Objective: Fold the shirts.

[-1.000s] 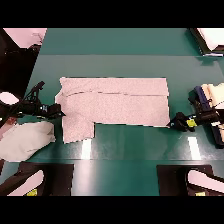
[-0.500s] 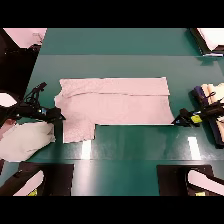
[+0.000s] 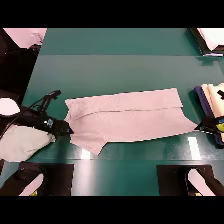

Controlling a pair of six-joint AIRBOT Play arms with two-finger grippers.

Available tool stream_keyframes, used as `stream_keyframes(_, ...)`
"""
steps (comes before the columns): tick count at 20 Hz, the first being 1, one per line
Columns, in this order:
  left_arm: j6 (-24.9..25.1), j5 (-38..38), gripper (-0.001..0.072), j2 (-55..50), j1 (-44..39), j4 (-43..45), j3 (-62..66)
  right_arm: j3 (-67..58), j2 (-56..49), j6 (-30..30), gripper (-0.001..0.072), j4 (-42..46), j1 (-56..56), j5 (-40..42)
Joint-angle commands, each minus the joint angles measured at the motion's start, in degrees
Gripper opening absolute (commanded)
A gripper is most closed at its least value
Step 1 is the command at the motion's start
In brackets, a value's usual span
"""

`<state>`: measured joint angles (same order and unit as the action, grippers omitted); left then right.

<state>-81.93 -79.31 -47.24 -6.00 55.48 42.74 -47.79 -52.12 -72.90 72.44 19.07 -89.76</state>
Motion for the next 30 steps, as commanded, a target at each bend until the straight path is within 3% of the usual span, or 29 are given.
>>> stream_keyframes(1,-1.01,9.88,0.0022,0.11,-0.74,1.70,3.08,-0.85,0.02,-0.11,0.0011,-2.60,-2.93,4.55)
stream_keyframes(5,-3.82,18.88,0.0023,-2.64,-0.72,6.29,4.39,-9.25,-9.70,-2.73,0.0010,-3.23,-7.65,8.90)
stream_keyframes(13,-6.16,34.93,0.0023,-11.87,-0.74,6.12,4.39,-25.24,-28.20,-2.93,0.0011,-6.16,-8.33,10.29)
stream_keyframes(17,-6.34,41.99,0.0025,-15.91,-0.74,5.46,4.39,-30.60,-36.13,-2.95,0.0012,-12.24,-8.76,13.09)
stream_keyframes(18,-7.26,44.04,0.0065,-16.28,-0.74,5.35,4.39,-31.69,-37.83,-2.95,0.0015,-15.13,-8.72,14.69)
stream_keyframes(19,-9.05,45.97,0.0336,-16.39,-0.74,5.33,4.39,-32.94,-39.58,-2.91,0.0050,-18.88,-8.72,16.52)
stream_keyframes(20,-11.17,47.47,0.0600,-16.39,-0.74,5.33,4.42,-34.32,-41.20,-2.89,0.0292,-21.99,-8.72,17.81)
stream_keyframes(21,-12.31,47.78,0.0606,-16.37,-0.74,5.35,4.66,-36.02,-42.77,-2.86,0.0567,-24.26,-8.72,18.03)
stream_keyframes(22,-12.15,46.77,0.0604,-16.37,-0.74,5.38,5.20,-37.68,-43.82,-2.58,0.0600,-24.90,-8.55,16.96)
stream_keyframes(26,-12.11,34.49,0.0601,-16.37,-0.74,5.35,7.98,-39.12,-44.15,0.59,0.0591,-18.38,-5.44,6.93)
stream_keyframes(27,-12.11,31.91,0.0514,-16.39,-0.74,5.35,7.96,-38.25,-44.15,0.61,0.0591,-15.28,-4.28,5.18)
stream_keyframes(28,-11.87,30.12,0.0223,-16.39,-0.74,5.38,7.96,-36.87,-44.15,0.81,0.0591,-13.57,-3.02,4.83)
stream_keyframes(29,-9.97,28.94,0.0029,-16.39,-0.74,4.85,7.96,-34.93,-44.28,2.16,0.0583,-14.21,-1.53,5.27)
stream_keyframes(30,-8.04,28.55,0.0032,-16.39,-0.74,3.82,7.91,-33.31,-44.76,3.78,0.0534,-15.56,-0.11,5.38)
